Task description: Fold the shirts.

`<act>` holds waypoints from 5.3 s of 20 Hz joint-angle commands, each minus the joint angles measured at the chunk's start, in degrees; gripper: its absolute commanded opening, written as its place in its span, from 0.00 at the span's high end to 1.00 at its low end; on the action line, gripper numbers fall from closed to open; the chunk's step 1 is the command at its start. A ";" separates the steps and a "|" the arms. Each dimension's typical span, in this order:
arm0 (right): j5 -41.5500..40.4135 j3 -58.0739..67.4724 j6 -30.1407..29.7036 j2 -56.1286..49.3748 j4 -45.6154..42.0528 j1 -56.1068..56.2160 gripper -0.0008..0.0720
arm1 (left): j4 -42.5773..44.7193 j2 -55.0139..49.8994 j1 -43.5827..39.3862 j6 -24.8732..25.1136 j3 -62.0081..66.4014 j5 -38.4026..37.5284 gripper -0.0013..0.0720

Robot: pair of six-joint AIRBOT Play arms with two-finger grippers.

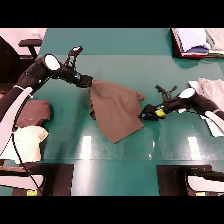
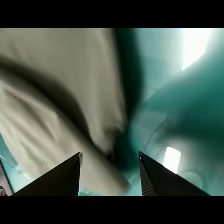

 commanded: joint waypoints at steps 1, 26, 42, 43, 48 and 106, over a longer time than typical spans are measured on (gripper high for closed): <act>-2.69 5.03 -0.28 -6.38 1.09 5.14 0.52 | 0.24 0.17 0.07 0.13 0.04 -1.73 0.95; 18.58 49.77 5.62 14.01 -23.15 -4.13 0.96 | 2.34 31.47 -2.58 2.01 10.69 -16.63 0.95; 18.32 30.29 5.77 14.12 -26.14 -3.02 0.96 | 1.07 31.47 -16.46 0.63 -22.18 -9.11 0.23; 18.32 30.29 5.77 14.12 -26.14 -3.02 0.96 | 3.56 31.30 -12.07 -0.52 -20.63 -8.59 0.23; 17.90 30.29 5.77 14.12 -26.10 -2.99 0.96 | 1.01 24.00 10.99 -0.83 -18.29 -4.39 0.23; 19.58 51.23 14.05 -5.70 -32.13 -7.80 0.96 | -4.28 -2.36 17.29 3.41 17.94 -12.26 0.95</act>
